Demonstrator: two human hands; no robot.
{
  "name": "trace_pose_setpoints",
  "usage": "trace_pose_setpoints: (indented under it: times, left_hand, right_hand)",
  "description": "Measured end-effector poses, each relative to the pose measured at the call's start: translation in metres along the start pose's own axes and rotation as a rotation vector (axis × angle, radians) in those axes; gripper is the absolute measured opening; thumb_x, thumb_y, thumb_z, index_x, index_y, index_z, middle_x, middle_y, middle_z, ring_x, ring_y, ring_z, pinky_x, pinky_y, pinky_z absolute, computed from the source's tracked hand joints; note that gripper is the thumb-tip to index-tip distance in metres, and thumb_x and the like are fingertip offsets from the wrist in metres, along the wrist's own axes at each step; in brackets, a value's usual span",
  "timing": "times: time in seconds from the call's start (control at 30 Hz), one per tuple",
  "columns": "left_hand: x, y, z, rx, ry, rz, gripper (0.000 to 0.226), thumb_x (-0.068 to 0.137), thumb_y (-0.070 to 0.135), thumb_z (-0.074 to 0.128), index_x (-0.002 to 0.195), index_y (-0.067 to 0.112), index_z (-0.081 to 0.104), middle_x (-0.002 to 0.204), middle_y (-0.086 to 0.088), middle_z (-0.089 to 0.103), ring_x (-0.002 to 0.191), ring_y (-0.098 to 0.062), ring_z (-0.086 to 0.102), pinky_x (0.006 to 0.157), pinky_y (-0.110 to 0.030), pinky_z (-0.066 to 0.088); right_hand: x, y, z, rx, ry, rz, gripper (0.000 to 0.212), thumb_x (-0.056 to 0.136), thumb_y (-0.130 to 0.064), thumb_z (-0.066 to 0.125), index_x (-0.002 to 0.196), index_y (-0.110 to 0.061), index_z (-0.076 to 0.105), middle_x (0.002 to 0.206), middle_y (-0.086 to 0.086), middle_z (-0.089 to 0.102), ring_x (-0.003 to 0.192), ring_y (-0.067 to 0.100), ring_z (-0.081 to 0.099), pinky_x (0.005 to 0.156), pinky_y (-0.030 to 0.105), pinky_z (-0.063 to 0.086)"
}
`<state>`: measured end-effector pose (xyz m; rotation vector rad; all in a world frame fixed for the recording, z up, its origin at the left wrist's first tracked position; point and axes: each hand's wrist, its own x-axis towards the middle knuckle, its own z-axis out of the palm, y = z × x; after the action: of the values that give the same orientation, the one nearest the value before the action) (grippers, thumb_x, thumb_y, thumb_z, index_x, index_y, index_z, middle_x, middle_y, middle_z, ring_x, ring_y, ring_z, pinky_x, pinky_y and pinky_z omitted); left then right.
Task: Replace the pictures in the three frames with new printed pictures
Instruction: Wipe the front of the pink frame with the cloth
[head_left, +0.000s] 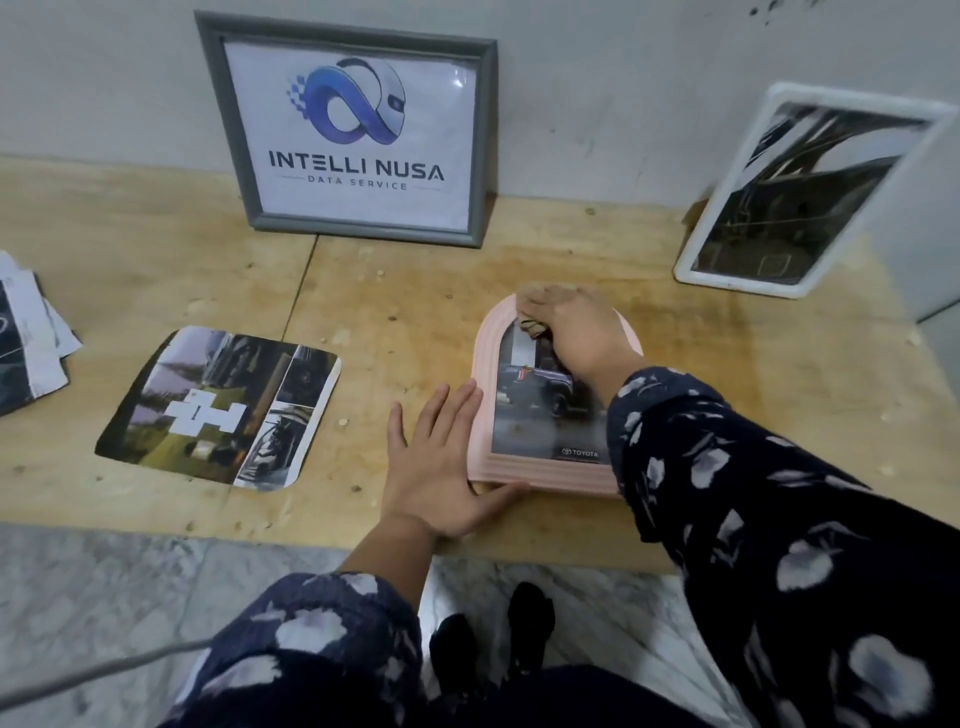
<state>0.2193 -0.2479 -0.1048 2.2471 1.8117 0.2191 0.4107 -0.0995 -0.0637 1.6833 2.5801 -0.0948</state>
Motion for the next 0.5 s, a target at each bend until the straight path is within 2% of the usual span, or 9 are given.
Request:
trace_pose_setpoints:
  times: [0.07, 0.2, 0.3, 0.37, 0.43, 0.5]
  left_hand:
    - [0.001, 0.0, 0.001, -0.001, 0.003, 0.002, 0.109, 0.068, 0.094, 0.019, 0.153, 0.025, 0.018, 0.16, 0.014, 0.011, 0.148, -0.011, 0.005, 0.116, -0.055, -0.006]
    - [0.001, -0.001, 0.001, 0.002, 0.015, 0.001, 0.11, 0.067, 0.094, 0.02, 0.153, 0.026, 0.018, 0.16, 0.014, 0.011, 0.148, -0.011, 0.004, 0.115, -0.056, -0.004]
    - [0.001, -0.001, 0.002, 0.016, -0.006, 0.005, 0.111, 0.066, 0.095, 0.016, 0.154, 0.026, 0.013, 0.16, 0.015, 0.008, 0.149, -0.011, 0.002, 0.115, -0.057, -0.003]
    - [0.002, -0.002, 0.003, 0.021, -0.013, -0.001, 0.111, 0.066, 0.094, 0.016, 0.154, 0.027, 0.011, 0.161, 0.015, 0.006, 0.149, -0.011, 0.001, 0.115, -0.057, -0.003]
    - [0.001, -0.002, 0.004, 0.013, -0.005, -0.001, 0.109, 0.068, 0.093, 0.018, 0.154, 0.026, 0.01, 0.161, 0.014, 0.006, 0.149, -0.012, 0.002, 0.115, -0.058, -0.002]
    - [-0.001, -0.001, 0.004, 0.03, 0.003, 0.01, 0.108, 0.07, 0.093, 0.017, 0.154, 0.025, 0.01, 0.161, 0.013, 0.006, 0.149, -0.013, 0.003, 0.116, -0.058, 0.0]
  right_hand:
    - [-0.008, 0.021, -0.001, 0.056, 0.001, 0.118, 0.07, 0.085, 0.012, 0.042, 0.146, -0.023, 0.038, 0.153, -0.004, 0.034, 0.139, 0.019, 0.034, 0.114, 0.04, 0.027]
    - [-0.034, 0.048, 0.007, 0.24, 0.003, 0.326, 0.057, 0.092, 0.005, 0.04, 0.142, -0.024, 0.045, 0.148, 0.0, 0.042, 0.134, 0.024, 0.042, 0.112, 0.035, 0.033]
    - [-0.066, 0.042, 0.019, 0.33, 0.017, 0.475, 0.057, 0.093, 0.0, 0.035, 0.141, -0.028, 0.045, 0.141, 0.005, 0.052, 0.122, 0.029, 0.053, 0.103, 0.038, 0.042]
    - [-0.088, 0.033, 0.022, 0.375, 0.049, 0.526, 0.059, 0.091, 0.001, 0.035, 0.143, -0.026, 0.042, 0.146, 0.003, 0.046, 0.128, 0.027, 0.048, 0.106, 0.035, 0.038]
    - [-0.112, 0.02, 0.022, 0.392, 0.098, 0.504, 0.064, 0.086, 0.008, 0.039, 0.143, -0.021, 0.042, 0.151, -0.001, 0.038, 0.138, 0.021, 0.037, 0.114, 0.029, 0.026]
    - [-0.135, 0.006, 0.024, 0.392, 0.154, 0.504, 0.067, 0.084, 0.011, 0.04, 0.143, -0.02, 0.042, 0.151, -0.004, 0.036, 0.14, 0.016, 0.033, 0.115, 0.025, 0.021]
